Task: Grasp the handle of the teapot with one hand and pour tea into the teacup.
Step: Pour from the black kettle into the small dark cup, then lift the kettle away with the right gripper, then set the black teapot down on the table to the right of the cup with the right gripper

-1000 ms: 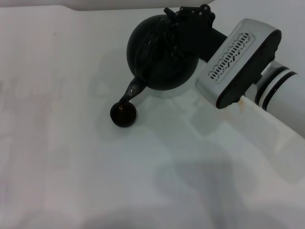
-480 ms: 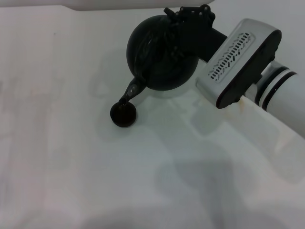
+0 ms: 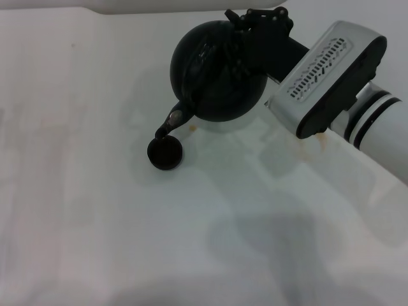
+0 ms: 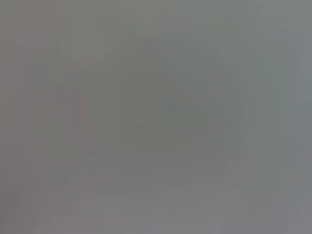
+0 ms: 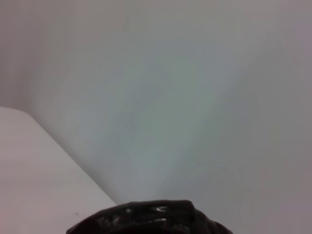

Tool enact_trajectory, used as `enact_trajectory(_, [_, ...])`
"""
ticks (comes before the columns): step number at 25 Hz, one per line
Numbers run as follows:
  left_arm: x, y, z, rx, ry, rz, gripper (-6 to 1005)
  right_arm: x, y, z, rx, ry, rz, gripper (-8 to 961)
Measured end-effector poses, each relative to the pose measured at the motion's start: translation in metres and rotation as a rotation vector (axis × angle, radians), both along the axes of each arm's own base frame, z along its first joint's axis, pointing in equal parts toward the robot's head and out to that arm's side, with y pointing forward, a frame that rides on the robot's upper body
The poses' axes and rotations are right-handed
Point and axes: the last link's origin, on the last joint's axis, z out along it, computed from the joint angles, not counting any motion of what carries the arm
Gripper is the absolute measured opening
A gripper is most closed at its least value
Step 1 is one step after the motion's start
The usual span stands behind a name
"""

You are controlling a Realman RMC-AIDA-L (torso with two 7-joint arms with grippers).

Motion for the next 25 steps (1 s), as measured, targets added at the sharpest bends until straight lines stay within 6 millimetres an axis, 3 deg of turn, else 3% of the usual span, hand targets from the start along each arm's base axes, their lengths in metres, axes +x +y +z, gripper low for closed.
enact_trajectory(12, [0.001, 0.001, 0.001, 0.001, 0.005, -0.004, 888, 0.011, -0.007, 0.019, 0.004, 0.223, -0.184, 144])
enact_trajectory(25, [0.001, 0.004, 0.003, 0.001, 0.015, -0.007, 888, 0.05, -0.035, 0.045, 0.026, 0.385, -0.459, 143])
